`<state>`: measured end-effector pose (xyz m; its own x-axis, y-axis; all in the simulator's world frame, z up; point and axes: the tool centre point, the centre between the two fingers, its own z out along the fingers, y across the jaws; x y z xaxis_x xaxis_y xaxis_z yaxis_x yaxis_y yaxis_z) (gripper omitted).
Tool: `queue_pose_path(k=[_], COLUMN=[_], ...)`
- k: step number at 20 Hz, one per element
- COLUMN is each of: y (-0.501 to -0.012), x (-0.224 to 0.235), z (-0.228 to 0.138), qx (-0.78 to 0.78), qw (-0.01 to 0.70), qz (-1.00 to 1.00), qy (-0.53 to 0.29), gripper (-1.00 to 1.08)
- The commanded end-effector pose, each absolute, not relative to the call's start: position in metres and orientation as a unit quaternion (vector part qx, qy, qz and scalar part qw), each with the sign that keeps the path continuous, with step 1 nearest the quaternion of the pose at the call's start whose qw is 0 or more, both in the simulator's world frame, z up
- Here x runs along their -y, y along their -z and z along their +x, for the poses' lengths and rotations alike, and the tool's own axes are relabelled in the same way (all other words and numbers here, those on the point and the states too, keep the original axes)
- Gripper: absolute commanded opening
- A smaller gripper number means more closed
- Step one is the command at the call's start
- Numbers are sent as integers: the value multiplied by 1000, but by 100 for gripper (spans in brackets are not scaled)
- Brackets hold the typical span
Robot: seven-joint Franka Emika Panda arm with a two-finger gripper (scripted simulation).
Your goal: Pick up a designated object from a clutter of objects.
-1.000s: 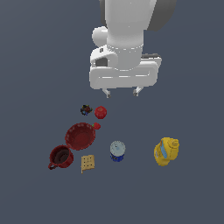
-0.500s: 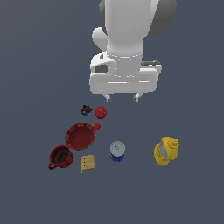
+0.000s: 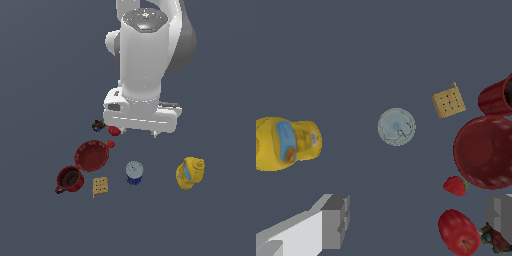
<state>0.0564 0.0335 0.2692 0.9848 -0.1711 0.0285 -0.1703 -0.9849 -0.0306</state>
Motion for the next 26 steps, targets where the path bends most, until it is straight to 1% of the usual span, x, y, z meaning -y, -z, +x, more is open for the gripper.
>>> queue_pose_path(k=[1,8,14,20,26], y=[-247,-185,-146,-127,-124], x=[-33,-30,-28,-26,-26], z=[68,94,105,109,109], qx=[-118,-204,-252,-275,-276], qw=[13,8,3,0,0], qz=[-993,-979,-968,-961,-961], qy=[12,5,2,0,-1], gripper=[100,100,100,100,100])
